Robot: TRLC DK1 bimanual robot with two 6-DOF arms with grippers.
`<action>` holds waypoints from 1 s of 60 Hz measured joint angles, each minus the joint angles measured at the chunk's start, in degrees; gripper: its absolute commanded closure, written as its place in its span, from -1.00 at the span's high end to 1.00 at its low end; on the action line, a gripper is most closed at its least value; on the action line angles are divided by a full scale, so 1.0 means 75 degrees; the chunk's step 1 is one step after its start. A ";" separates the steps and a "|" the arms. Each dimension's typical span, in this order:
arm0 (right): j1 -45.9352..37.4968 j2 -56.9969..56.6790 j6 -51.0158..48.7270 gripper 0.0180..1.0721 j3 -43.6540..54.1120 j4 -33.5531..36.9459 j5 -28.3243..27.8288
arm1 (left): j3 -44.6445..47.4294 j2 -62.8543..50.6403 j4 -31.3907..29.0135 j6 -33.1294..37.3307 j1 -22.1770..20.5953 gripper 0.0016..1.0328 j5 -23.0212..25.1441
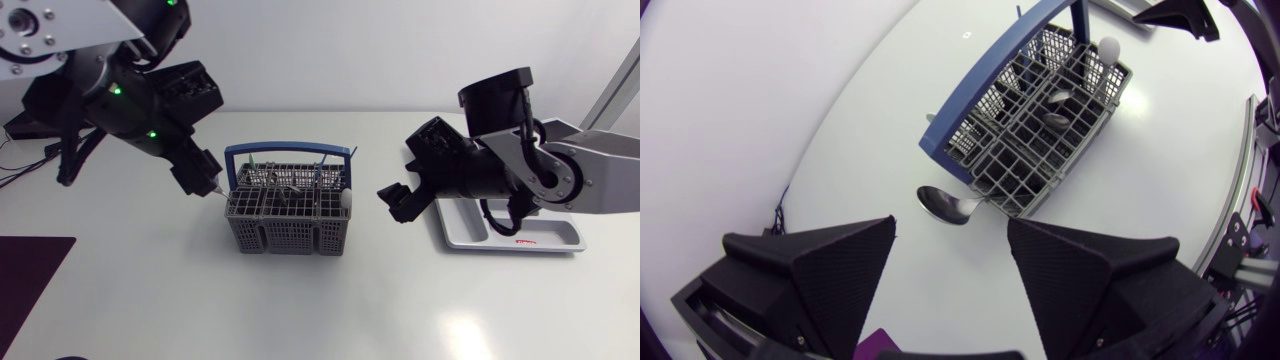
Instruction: Unload the cutlery basket into the drawer organizer.
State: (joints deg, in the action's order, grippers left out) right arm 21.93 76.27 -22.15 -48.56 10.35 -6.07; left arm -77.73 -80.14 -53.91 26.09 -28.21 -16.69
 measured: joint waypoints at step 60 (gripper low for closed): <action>0.0114 -0.0329 0.0006 0.86 0.0641 -0.0041 -0.0015 | -0.1699 -0.2629 -0.1151 -0.3110 0.0195 -0.70 -0.1416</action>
State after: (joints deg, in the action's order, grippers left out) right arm 22.79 73.80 -22.11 -43.75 10.04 -6.17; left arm -90.48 -99.85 -62.54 2.76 -26.74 -27.31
